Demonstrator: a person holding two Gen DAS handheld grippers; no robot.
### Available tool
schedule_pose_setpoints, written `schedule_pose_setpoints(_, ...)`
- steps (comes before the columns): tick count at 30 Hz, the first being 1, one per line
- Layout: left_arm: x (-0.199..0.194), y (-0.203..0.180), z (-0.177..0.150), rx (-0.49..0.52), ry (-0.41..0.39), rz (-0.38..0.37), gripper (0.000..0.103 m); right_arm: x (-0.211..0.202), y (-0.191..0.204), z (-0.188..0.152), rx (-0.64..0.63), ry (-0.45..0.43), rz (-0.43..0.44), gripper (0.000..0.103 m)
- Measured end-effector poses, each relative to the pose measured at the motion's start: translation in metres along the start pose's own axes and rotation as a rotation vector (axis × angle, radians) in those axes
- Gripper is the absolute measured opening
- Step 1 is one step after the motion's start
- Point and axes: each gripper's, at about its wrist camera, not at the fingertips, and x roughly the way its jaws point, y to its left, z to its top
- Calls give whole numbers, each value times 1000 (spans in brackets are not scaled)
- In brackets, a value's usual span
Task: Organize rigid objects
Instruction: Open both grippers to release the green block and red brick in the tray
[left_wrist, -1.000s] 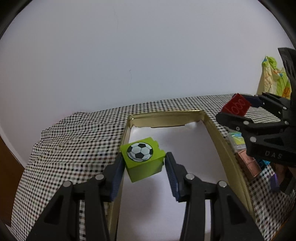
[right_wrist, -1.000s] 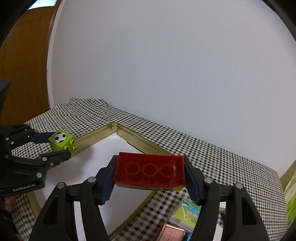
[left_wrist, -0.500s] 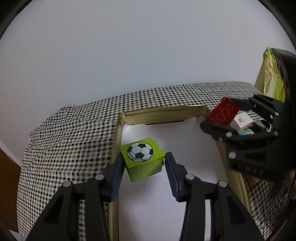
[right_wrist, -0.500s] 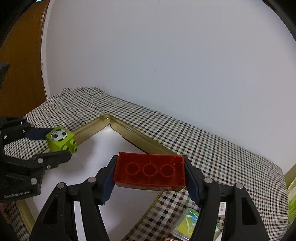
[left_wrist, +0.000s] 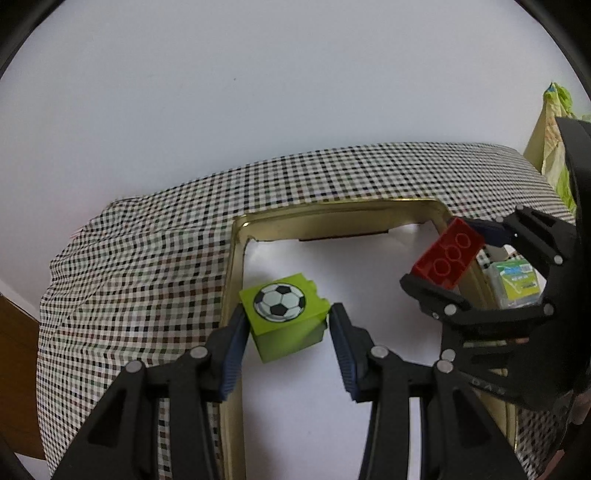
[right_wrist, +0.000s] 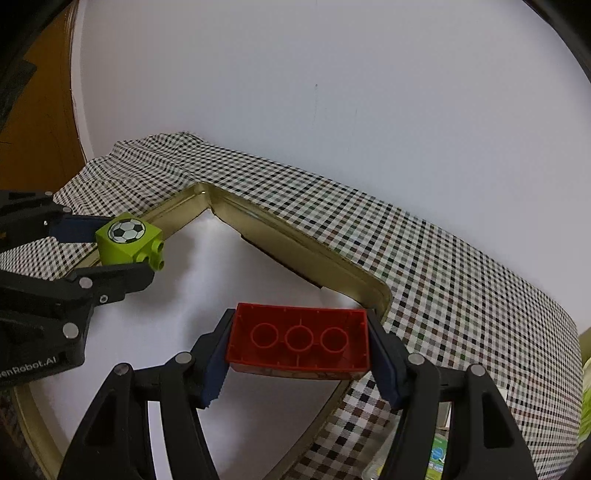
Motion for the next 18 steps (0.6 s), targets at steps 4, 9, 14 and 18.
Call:
schedule_pose_setpoints(4,8,3,2,-8,2,3,44,4,1,1,1,2,-7,68)
schedule_pose_setpoints(9,6,11,4,-48,-24,24,74,3,2,3,7,2,-10,73)
schedule_pose_setpoints(14,-9,17,-1,-101,-69,16,85,-13,-1,1,30,-42,-13,77)
schedule_pose_setpoints(18,-43,11,-20,-120,-172,-9,94,-43,-11,-10,54,-94,-2,78)
